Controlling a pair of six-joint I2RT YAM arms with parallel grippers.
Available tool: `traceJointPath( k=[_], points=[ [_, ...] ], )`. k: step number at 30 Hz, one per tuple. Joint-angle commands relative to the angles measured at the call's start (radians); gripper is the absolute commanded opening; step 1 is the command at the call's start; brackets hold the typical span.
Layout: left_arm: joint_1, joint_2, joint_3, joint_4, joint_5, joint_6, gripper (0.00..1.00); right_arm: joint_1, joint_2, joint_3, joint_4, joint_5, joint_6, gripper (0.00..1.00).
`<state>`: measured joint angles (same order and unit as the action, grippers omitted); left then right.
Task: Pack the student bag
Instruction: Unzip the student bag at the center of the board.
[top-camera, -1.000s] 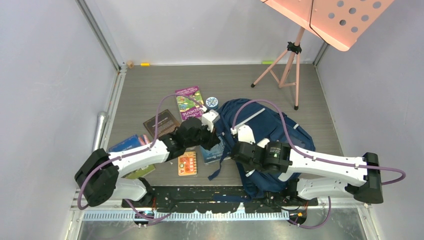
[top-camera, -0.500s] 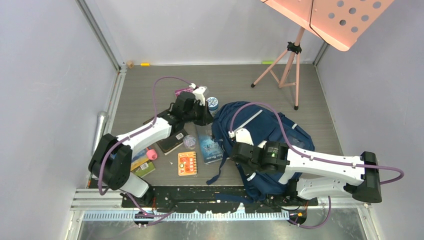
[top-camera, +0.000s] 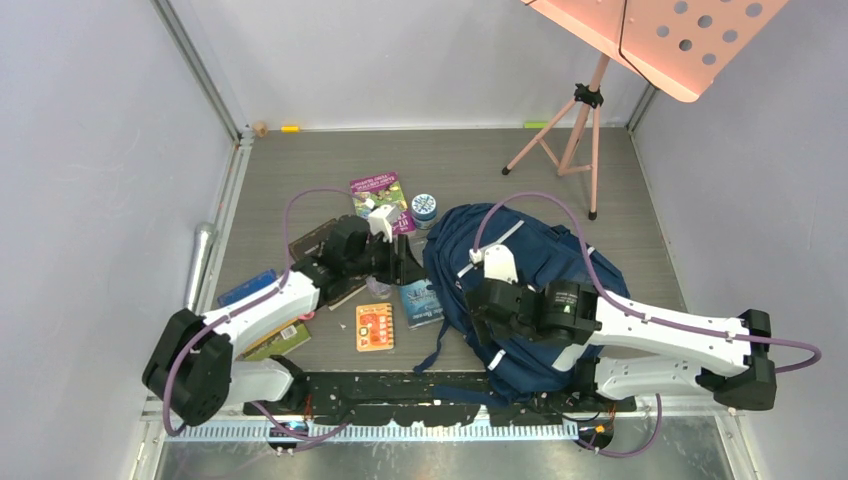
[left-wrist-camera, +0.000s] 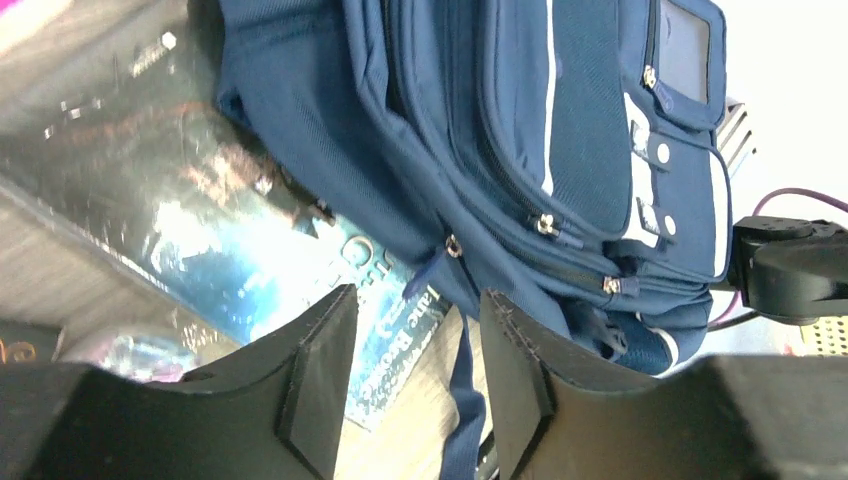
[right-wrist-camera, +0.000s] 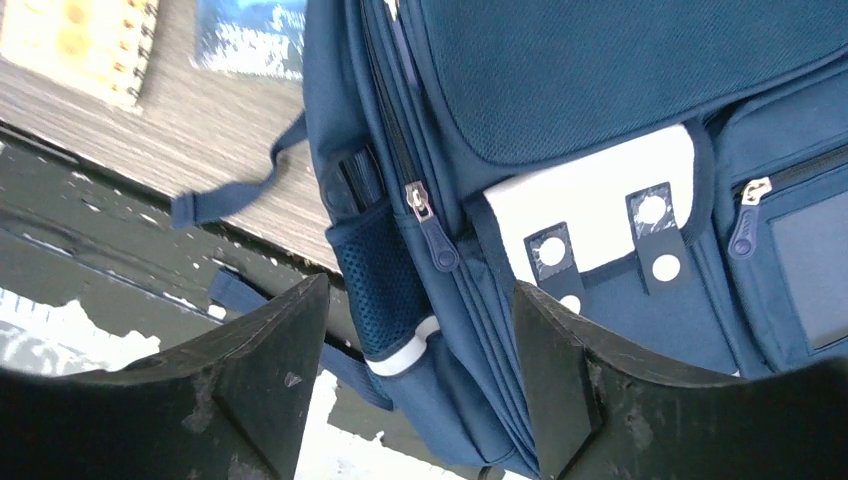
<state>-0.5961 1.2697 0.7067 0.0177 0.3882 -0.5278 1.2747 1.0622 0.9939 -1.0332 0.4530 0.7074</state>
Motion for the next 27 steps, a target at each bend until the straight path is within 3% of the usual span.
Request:
traceJointPath(
  k=[1, 5, 14, 20, 27],
  points=[
    [-0.001, -0.086, -0.057, 0.040, -0.037, -0.058, 0.53, 0.003, 0.024, 0.102, 0.022, 0.119, 0.015, 0.73],
    [-0.001, -0.138, -0.072, -0.014, -0.098, -0.105, 0.61, -0.027, 0.153, 0.178, 0.062, 0.238, 0.037, 0.74],
    [0.023, -0.266, -0.079, -0.198, -0.198, -0.083, 0.77, -0.186, 0.447, 0.391, 0.170, 0.244, -0.079, 0.82],
    [0.028, -0.340, -0.100, -0.246, -0.237, -0.085, 0.82, -0.232, 0.622, 0.470, 0.192, 0.227, -0.121, 0.84],
    [0.030, -0.438, -0.139, -0.309, -0.346, -0.112, 0.85, -0.270, 0.716, 0.485, 0.234, 0.227, -0.126, 0.85]
  ],
)
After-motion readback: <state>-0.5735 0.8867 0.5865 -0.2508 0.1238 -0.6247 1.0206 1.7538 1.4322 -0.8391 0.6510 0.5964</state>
